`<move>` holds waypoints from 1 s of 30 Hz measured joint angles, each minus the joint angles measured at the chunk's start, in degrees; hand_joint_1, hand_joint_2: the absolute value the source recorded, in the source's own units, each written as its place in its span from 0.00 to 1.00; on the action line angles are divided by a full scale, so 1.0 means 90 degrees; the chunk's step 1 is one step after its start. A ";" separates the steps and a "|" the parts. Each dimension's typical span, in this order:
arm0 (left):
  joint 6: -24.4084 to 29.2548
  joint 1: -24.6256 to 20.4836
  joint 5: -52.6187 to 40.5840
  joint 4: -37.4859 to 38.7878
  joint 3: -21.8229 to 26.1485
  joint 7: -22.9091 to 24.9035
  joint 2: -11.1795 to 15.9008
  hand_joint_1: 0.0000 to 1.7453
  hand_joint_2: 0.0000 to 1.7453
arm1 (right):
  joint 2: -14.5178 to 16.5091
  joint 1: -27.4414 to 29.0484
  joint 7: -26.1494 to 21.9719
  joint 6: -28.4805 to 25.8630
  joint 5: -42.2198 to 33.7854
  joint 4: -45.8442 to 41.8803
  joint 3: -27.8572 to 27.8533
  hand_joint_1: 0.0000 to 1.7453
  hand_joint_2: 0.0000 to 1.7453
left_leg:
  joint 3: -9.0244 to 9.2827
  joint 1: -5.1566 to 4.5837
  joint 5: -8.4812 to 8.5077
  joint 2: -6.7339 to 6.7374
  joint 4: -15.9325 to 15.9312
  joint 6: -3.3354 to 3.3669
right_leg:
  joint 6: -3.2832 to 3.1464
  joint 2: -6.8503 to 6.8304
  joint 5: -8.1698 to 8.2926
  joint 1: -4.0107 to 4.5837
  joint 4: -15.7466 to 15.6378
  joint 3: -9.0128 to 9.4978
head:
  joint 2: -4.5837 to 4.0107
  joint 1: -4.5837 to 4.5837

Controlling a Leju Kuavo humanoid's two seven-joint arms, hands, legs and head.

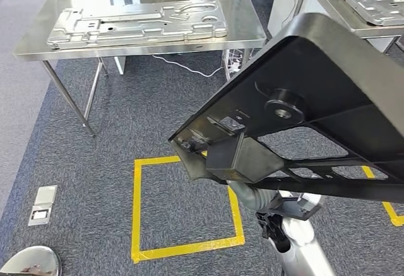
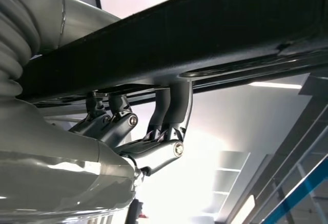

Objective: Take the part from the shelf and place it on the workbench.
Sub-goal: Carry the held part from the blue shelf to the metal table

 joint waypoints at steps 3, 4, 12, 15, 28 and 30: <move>0.0001 -0.0014 0.0000 -0.0001 0.0000 -0.0006 0.0002 0.00 1.00 | 0.0002 -0.0009 0.0002 0.0000 -0.0003 0.0005 0.0004 1.00 1.00 | 0.0089 -0.0011 -0.0137 -0.0012 -0.0167 0.0119 | 0.0104 0.0001 -0.0043 -0.0005 -0.0037 0.0016 | 0.0001 0.0001; 0.0001 -0.0013 -0.0001 -0.0001 0.0000 -0.0008 0.0002 0.00 1.00 | 0.0002 -0.0012 0.0002 0.0000 -0.0003 0.0005 0.0005 1.00 1.00 | 0.0122 0.0004 -0.0144 -0.0015 -0.0201 0.0156 | 0.0137 0.0003 -0.0081 -0.0007 -0.0001 0.0015 | 0.0001 0.0002; 0.0001 -0.0012 -0.0076 0.0000 0.0000 -0.0012 0.0002 0.00 1.00 | -0.0005 0.0050 0.0001 0.0000 -0.0005 0.0029 0.0006 1.00 1.00 | 0.0486 0.0042 -0.0399 -0.0034 -0.0262 0.0248 | 0.0209 0.0029 0.0021 -0.0017 0.1199 -0.0979 | 0.0000 0.0010; 0.0001 -0.0033 -0.0082 0.0000 0.0000 -0.0016 0.0002 0.00 1.00 | -0.0007 0.0049 0.0001 0.0000 -0.0002 0.0035 0.0007 1.00 1.00 | 0.0607 0.0036 -0.0529 -0.0051 -0.0264 0.0163 | 0.0148 0.0033 0.0493 0.0008 0.0292 -0.0670 | 0.0001 0.0011; -0.0002 -0.0016 -0.0075 0.0000 -0.0002 -0.0048 0.0005 0.00 1.00 | 0.0004 0.0017 -0.0001 -0.0005 0.0002 0.0024 0.0004 1.00 1.00 | -0.0340 0.0025 -0.0275 -0.0057 0.0733 -0.0022 | -0.0089 0.0061 -0.0008 -0.0025 0.0056 -0.0062 | 0.0002 0.0014; -0.0004 -0.0018 -0.0075 0.0000 -0.0003 -0.0051 0.0017 0.00 1.00 | 0.0011 0.0002 -0.0001 -0.0005 0.0003 0.0027 0.0004 1.00 1.00 | -0.0148 -0.0028 0.0059 -0.0058 0.0174 0.0076 | -0.0040 0.0067 -0.0099 -0.0018 0.0046 0.0042 | 0.0002 0.0015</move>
